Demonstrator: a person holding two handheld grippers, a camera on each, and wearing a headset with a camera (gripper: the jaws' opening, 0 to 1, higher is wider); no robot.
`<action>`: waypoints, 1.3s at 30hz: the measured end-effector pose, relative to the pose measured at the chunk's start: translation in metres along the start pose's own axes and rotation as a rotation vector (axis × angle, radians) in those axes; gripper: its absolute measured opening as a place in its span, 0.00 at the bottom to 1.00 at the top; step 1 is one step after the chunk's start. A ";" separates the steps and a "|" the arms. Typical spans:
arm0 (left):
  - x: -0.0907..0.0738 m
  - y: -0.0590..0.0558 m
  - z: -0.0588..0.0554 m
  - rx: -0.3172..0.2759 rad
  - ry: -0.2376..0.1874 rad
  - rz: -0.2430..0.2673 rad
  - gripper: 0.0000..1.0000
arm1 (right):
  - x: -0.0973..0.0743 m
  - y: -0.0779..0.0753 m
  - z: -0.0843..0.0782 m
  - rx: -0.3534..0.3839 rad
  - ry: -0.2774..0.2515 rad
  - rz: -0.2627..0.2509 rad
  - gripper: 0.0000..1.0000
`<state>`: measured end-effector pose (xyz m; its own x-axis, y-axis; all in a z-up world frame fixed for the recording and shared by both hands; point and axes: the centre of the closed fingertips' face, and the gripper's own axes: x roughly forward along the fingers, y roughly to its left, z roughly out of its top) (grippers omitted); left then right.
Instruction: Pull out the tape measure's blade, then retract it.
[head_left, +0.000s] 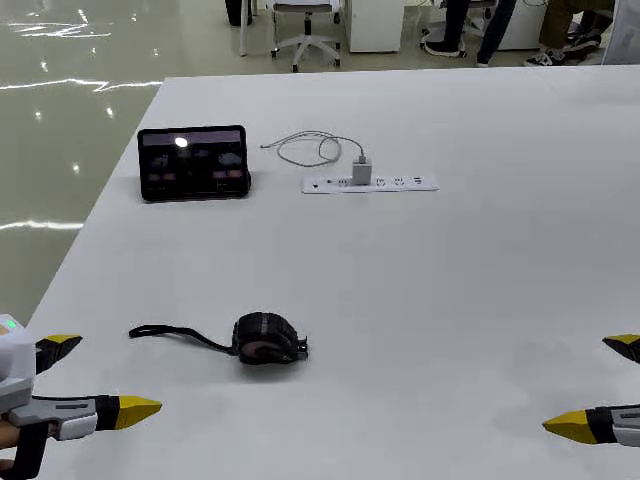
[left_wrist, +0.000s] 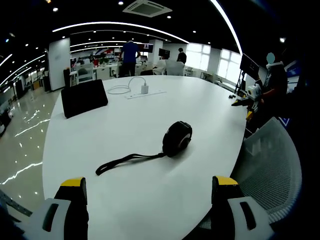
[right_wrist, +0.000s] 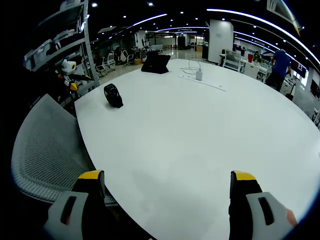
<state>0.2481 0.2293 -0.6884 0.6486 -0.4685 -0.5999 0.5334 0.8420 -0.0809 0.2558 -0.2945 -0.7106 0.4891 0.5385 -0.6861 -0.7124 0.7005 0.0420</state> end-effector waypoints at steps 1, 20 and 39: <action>0.000 -0.001 0.001 0.000 -0.006 -0.005 1.00 | 0.000 0.000 0.000 -0.001 -0.001 0.001 1.00; 0.017 -0.005 0.005 0.025 0.046 -0.052 1.00 | 0.006 -0.001 0.012 -0.025 -0.020 0.008 1.00; 0.063 -0.025 0.026 0.196 0.121 -0.137 1.00 | 0.024 0.006 0.028 -0.050 -0.031 0.024 1.00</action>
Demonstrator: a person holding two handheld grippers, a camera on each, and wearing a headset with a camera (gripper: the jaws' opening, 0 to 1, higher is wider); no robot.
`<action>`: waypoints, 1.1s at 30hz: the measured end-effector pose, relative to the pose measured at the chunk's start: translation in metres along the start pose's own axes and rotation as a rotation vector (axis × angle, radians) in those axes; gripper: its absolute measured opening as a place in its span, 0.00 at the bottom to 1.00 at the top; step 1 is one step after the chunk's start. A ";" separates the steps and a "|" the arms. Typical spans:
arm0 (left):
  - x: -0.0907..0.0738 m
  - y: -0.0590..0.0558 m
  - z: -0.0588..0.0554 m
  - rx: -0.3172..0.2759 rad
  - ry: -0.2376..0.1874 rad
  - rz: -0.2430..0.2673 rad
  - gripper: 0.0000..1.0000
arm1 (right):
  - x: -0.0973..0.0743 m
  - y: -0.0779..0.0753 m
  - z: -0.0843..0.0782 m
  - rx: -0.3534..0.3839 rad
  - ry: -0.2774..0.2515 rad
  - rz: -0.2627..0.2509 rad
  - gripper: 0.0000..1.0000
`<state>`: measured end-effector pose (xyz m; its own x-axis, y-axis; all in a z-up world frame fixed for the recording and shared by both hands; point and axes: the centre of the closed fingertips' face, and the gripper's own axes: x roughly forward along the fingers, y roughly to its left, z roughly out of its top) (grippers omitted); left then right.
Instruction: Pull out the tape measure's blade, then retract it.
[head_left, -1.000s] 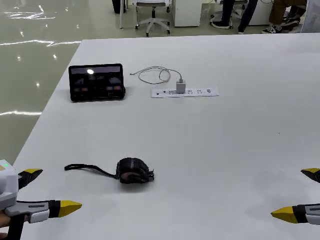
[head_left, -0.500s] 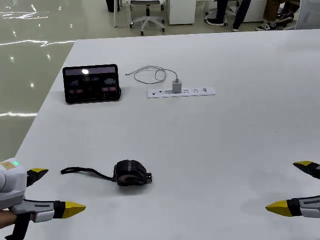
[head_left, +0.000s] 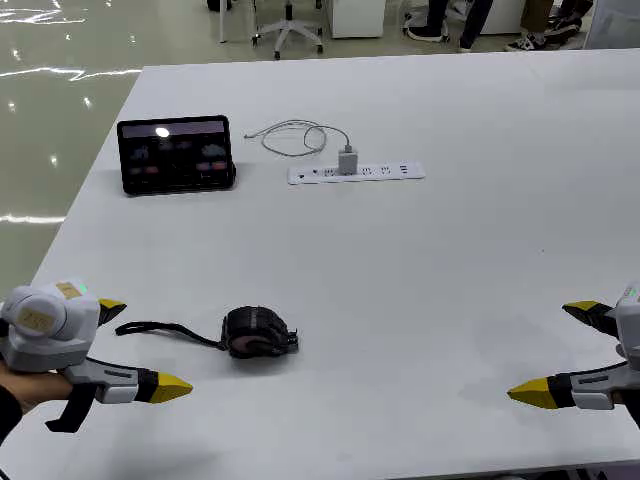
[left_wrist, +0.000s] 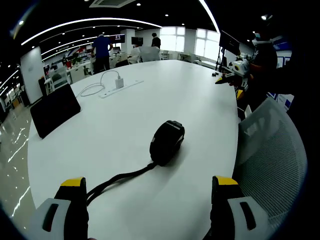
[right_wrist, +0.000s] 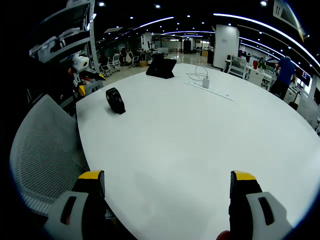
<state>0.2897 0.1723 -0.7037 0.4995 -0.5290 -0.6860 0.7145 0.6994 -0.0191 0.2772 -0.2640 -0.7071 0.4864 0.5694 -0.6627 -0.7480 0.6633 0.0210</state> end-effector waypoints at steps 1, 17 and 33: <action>0.001 0.000 0.002 0.004 -0.002 0.000 1.00 | 0.002 0.001 0.000 -0.001 0.002 0.003 1.00; 0.018 0.004 0.026 0.184 0.088 -0.118 0.97 | 0.027 0.006 0.011 -0.015 0.004 0.030 1.00; 0.052 -0.013 0.033 0.321 0.214 -0.244 0.84 | 0.061 0.033 0.048 -0.094 -0.016 0.121 1.00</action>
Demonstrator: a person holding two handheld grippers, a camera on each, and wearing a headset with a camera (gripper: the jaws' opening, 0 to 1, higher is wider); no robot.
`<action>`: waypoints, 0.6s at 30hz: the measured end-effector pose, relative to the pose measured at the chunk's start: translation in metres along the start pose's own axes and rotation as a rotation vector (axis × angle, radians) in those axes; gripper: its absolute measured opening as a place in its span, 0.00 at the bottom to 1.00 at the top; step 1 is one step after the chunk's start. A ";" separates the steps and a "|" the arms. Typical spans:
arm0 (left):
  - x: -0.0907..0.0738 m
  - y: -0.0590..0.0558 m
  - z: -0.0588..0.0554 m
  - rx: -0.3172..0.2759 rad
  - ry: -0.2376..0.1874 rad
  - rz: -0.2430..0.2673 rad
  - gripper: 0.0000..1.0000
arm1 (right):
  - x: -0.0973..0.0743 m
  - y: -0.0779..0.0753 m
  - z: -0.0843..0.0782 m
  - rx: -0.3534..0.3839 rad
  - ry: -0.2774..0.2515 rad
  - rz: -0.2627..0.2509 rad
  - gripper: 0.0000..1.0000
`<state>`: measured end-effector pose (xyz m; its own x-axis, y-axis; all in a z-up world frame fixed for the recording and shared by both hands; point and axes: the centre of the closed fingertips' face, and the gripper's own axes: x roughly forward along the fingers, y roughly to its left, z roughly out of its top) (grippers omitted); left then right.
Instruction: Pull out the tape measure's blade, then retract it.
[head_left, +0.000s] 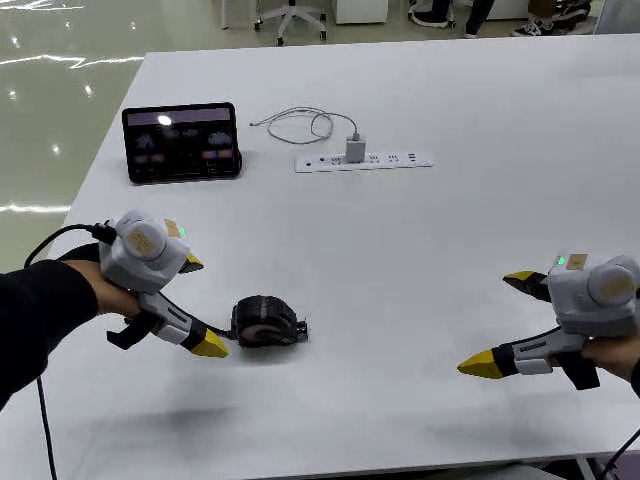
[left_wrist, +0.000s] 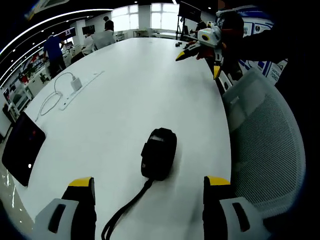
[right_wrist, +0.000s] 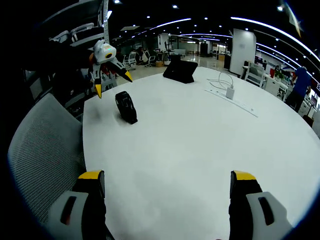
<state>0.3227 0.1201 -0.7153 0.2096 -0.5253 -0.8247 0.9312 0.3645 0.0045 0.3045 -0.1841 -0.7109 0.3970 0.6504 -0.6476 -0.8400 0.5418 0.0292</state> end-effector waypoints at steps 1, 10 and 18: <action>0.002 0.000 0.001 0.014 0.008 -0.004 0.82 | 0.002 0.001 0.003 -0.010 -0.005 0.007 1.00; 0.028 -0.010 0.006 0.114 0.100 -0.061 0.70 | 0.032 0.017 0.023 -0.077 -0.015 0.090 1.00; 0.048 -0.016 0.014 0.144 0.120 -0.081 0.67 | 0.065 0.033 0.041 -0.024 -0.047 0.192 1.00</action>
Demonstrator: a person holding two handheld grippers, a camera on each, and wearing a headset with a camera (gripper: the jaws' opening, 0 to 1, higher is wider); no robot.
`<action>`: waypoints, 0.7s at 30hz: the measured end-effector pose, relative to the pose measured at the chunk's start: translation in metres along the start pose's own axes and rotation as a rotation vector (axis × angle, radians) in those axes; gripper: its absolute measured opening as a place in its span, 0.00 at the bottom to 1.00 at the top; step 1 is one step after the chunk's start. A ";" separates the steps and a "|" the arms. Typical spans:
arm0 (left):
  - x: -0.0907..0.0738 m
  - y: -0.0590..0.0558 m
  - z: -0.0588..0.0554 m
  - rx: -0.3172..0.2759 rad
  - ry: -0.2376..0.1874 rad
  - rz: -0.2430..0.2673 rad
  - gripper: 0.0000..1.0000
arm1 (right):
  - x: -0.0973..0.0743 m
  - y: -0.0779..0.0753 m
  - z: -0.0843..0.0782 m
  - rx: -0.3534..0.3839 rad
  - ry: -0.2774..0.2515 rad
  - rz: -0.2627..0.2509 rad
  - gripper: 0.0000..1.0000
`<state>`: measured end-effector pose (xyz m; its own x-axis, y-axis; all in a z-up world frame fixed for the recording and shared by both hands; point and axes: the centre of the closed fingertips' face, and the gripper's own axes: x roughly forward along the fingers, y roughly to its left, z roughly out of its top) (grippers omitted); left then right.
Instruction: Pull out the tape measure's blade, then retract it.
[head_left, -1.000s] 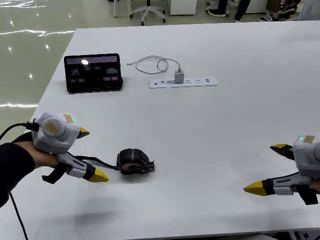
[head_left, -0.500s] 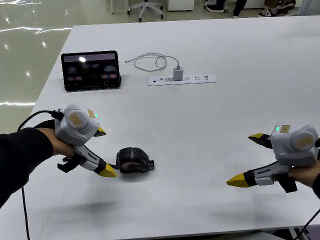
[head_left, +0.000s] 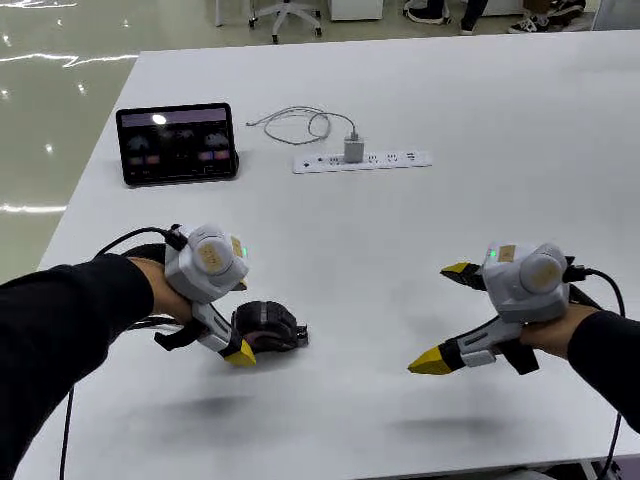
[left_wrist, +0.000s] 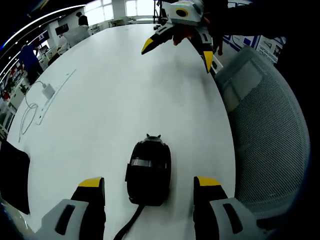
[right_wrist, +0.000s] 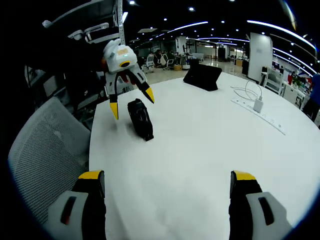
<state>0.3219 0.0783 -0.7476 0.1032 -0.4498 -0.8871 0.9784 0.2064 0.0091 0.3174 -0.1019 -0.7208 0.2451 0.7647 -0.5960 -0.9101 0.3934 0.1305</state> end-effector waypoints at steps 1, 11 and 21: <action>0.003 -0.001 0.001 0.003 -0.002 -0.008 0.66 | 0.005 -0.001 0.003 -0.022 0.006 -0.005 1.00; 0.016 0.002 0.000 0.076 0.029 -0.015 0.51 | 0.045 0.016 0.021 -0.136 0.040 0.067 1.00; 0.020 -0.002 -0.001 0.182 0.046 -0.053 0.33 | 0.074 0.022 0.032 -0.176 0.038 0.108 0.95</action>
<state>0.3223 0.0698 -0.7656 0.0460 -0.4150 -0.9087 0.9989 0.0208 0.0411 0.3265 -0.0204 -0.7366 0.1335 0.7767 -0.6156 -0.9755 0.2126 0.0567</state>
